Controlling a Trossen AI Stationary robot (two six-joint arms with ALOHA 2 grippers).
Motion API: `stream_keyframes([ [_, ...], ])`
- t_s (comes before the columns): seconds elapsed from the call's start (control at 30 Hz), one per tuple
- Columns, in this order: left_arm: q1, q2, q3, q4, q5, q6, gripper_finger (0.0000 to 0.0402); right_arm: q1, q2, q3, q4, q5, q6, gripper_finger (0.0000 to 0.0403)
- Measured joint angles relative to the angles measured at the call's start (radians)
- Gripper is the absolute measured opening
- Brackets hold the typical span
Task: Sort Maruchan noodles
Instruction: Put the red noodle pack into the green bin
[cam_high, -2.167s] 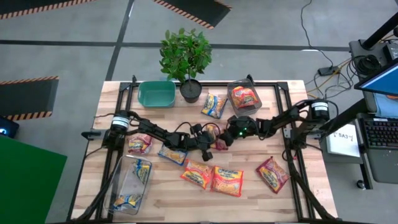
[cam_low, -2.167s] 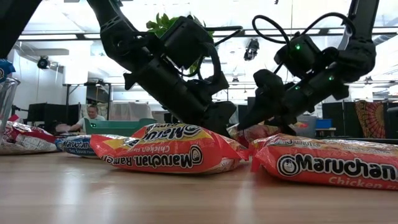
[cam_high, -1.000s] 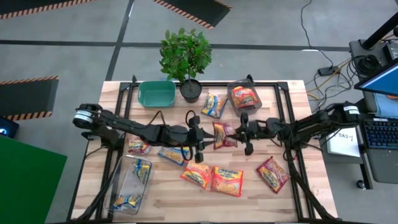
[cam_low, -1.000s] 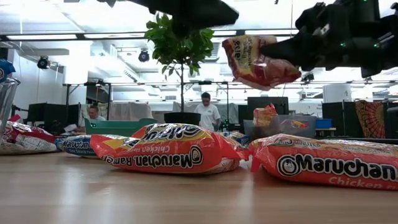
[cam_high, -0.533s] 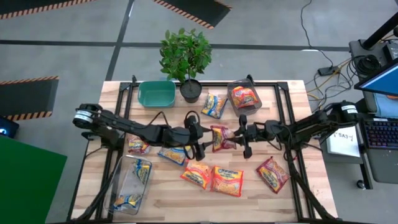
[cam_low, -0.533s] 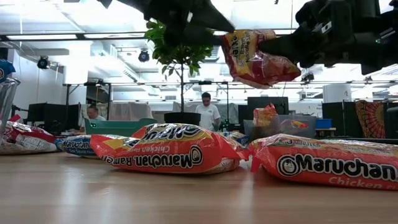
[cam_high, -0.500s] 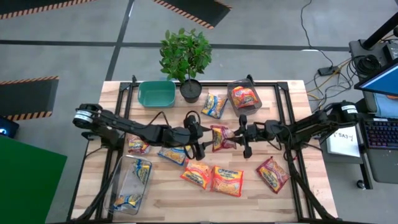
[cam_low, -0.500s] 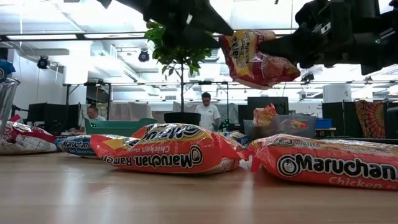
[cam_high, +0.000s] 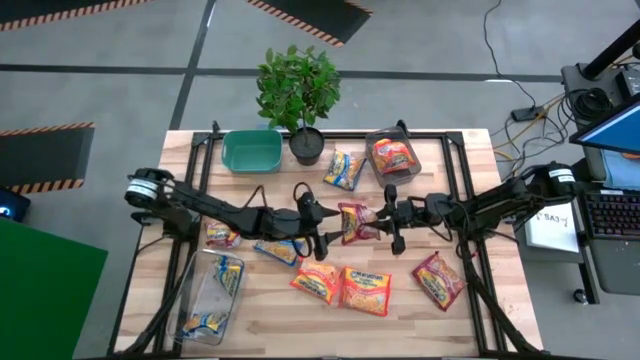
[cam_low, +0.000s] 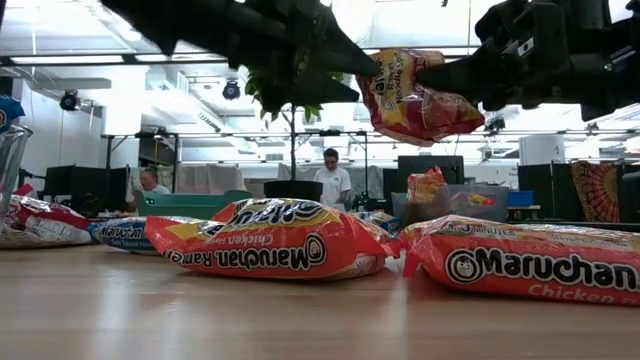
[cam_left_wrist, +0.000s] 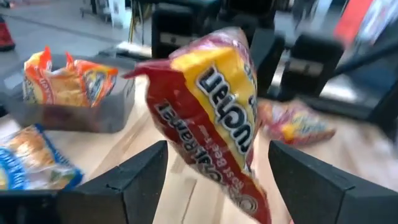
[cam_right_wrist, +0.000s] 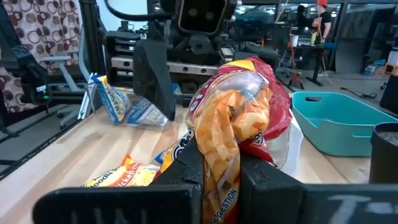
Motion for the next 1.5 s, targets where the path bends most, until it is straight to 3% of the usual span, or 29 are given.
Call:
stream_keyframes([
  [0.27,0.023,0.118,-0.081,0.384,-0.007,-0.051,0.0263,0.000,0.000,0.000,0.001,-0.004,-0.028,0.0023],
  [0.53,0.026,0.235,-0.028,0.527,0.069,-0.040,0.0259,0.000,0.000,0.003,0.003,-0.006,-0.040,0.0023],
  [0.77,0.025,0.256,-0.006,0.529,0.087,-0.008,0.0212,0.000,0.000,0.003,-0.002,-0.007,-0.041,0.0023],
  [0.9,0.025,0.253,-0.009,0.527,0.087,-0.001,0.0151,0.000,0.000,0.003,-0.011,-0.005,-0.039,0.0036],
  [1.17,0.024,0.253,-0.010,0.521,0.119,-0.001,0.0021,0.000,0.000,0.003,-0.018,0.000,0.014,0.0107],
  [1.37,0.025,0.199,-0.020,0.468,0.146,0.006,0.0011,-0.001,-0.022,0.004,-0.021,0.010,0.053,0.0157],
  [1.5,0.024,0.078,-0.025,0.279,0.142,0.029,0.0013,-0.011,-0.056,0.005,-0.030,0.038,0.073,0.0185],
])
